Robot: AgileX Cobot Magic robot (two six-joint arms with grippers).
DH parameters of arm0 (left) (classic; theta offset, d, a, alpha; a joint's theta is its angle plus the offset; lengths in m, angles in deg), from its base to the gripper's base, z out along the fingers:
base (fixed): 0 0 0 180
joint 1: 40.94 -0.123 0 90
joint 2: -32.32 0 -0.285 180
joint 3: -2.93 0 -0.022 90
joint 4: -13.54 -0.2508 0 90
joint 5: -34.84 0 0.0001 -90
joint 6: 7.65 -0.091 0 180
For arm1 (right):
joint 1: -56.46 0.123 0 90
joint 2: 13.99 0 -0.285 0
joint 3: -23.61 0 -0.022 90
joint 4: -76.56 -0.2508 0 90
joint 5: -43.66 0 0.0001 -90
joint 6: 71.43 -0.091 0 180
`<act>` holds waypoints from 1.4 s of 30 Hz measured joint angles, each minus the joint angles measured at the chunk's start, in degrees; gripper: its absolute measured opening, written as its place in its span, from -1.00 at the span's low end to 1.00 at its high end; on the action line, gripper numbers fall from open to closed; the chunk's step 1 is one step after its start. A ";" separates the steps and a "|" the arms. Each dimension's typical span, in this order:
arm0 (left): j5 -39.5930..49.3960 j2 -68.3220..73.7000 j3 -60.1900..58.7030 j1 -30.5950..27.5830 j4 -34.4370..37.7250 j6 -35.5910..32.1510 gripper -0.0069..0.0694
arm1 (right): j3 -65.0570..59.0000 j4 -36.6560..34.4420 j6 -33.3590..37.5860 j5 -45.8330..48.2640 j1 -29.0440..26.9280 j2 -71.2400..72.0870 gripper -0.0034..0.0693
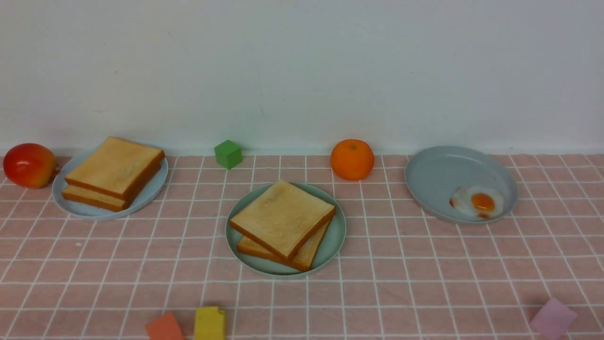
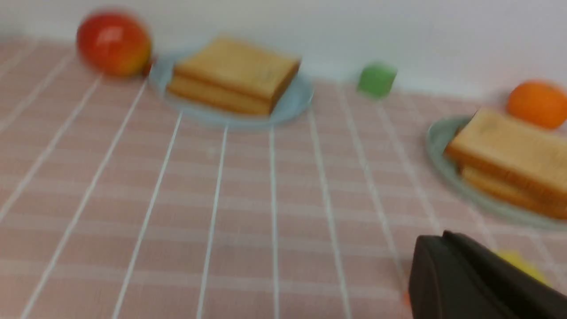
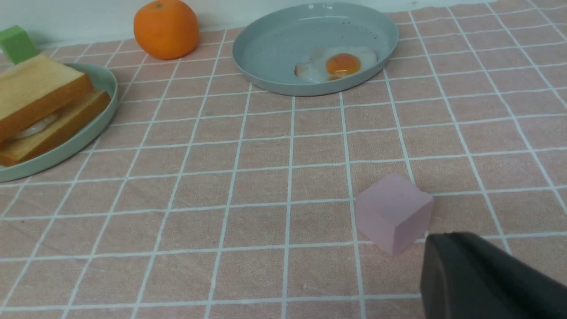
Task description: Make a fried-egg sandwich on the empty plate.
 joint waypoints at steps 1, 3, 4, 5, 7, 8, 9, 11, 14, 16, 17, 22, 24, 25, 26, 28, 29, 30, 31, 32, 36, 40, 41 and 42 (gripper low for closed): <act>2.73 0.00 -0.02 -0.20 -0.11 0.30 -0.85 | 0.00 0.00 0.00 0.00 0.00 0.00 -0.86; 4.22 0.00 -0.09 -0.32 -0.17 0.74 -0.85 | 0.00 0.00 0.00 0.00 0.00 0.00 -0.85; 4.68 0.00 -0.14 -0.39 -0.22 1.23 -0.85 | 0.00 0.02 0.00 0.00 0.00 0.00 -0.85; 4.83 0.00 -0.14 -0.39 -0.22 1.44 -0.85 | 0.00 0.02 0.00 0.00 0.00 0.00 -0.85; 4.89 0.00 -0.14 -0.39 -0.22 1.58 -0.85 | 0.00 0.02 0.00 0.00 0.00 0.00 -0.84; 4.95 0.00 -0.14 -0.39 -0.22 1.58 -0.85 | 0.00 0.02 0.00 0.00 0.00 0.00 -0.84; 4.95 0.00 -0.14 -0.39 -0.22 1.58 -0.85 | 0.00 0.02 0.00 0.00 0.00 0.00 -0.83; 4.99 0.00 -0.14 -0.39 -0.22 1.58 -0.85 | 0.00 0.02 0.00 0.00 0.00 0.00 -0.82; 4.99 0.00 -0.14 -0.39 -0.22 1.58 -0.85 | 0.00 0.07 0.00 0.00 0.00 0.00 -0.82; 4.99 0.00 -0.14 -0.39 -0.22 1.58 -0.85 | 0.00 0.07 0.00 0.00 0.00 0.00 -0.81; 4.99 0.00 -0.14 -0.39 -0.22 1.58 -0.85 | 0.00 0.07 0.00 0.00 0.00 0.00 -0.81; 5.01 0.00 -0.14 -0.39 -0.22 1.62 -0.85 | 0.00 0.07 0.00 0.00 0.00 0.00 -0.79; 5.01 0.00 -0.14 -0.39 -0.22 1.62 -0.85 | 0.00 0.09 0.00 0.00 0.00 0.00 -0.78; 5.01 0.00 -0.14 -0.39 -0.22 1.62 -0.85 | 0.00 0.09 0.00 0.00 0.00 0.00 -0.78; 5.01 0.00 -0.14 -0.39 -0.22 1.62 -0.85 | 0.00 0.13 0.00 0.00 0.00 0.00 -0.77; 5.01 0.00 -0.14 -0.39 -0.22 1.62 -0.85 | 0.00 0.13 0.00 0.00 0.00 0.00 -0.77; 5.01 0.00 -0.14 -0.39 -0.22 1.62 -0.85 | 0.00 0.13 0.00 0.00 0.00 0.00 -0.76; 5.01 0.00 -0.14 -0.39 -0.22 1.62 -0.85 | 0.00 0.13 0.00 0.00 0.00 0.00 -0.76; 5.01 0.00 -0.14 -0.39 -0.22 1.62 -0.85 | 0.00 0.13 0.00 0.00 0.00 0.00 -0.76; 5.01 0.00 -0.14 -0.39 -0.22 1.62 -0.85 | 0.00 0.13 0.00 0.00 0.00 0.00 -0.75; 5.01 0.00 -0.14 -0.39 -0.22 1.62 -0.84 | 0.00 0.13 0.00 0.00 0.00 0.00 -0.74; 5.01 0.00 -0.14 -0.39 -0.22 1.62 -0.83 | 0.00 0.13 -0.02 0.00 0.00 0.00 -0.73; 5.01 0.00 -0.14 -0.39 -0.22 1.62 -0.82 | 0.00 0.13 -0.02 0.00 0.00 0.00 -0.72; 5.01 0.00 -0.14 -0.39 -0.22 1.62 -0.82 | 0.00 0.13 -0.02 0.00 0.00 0.00 -0.72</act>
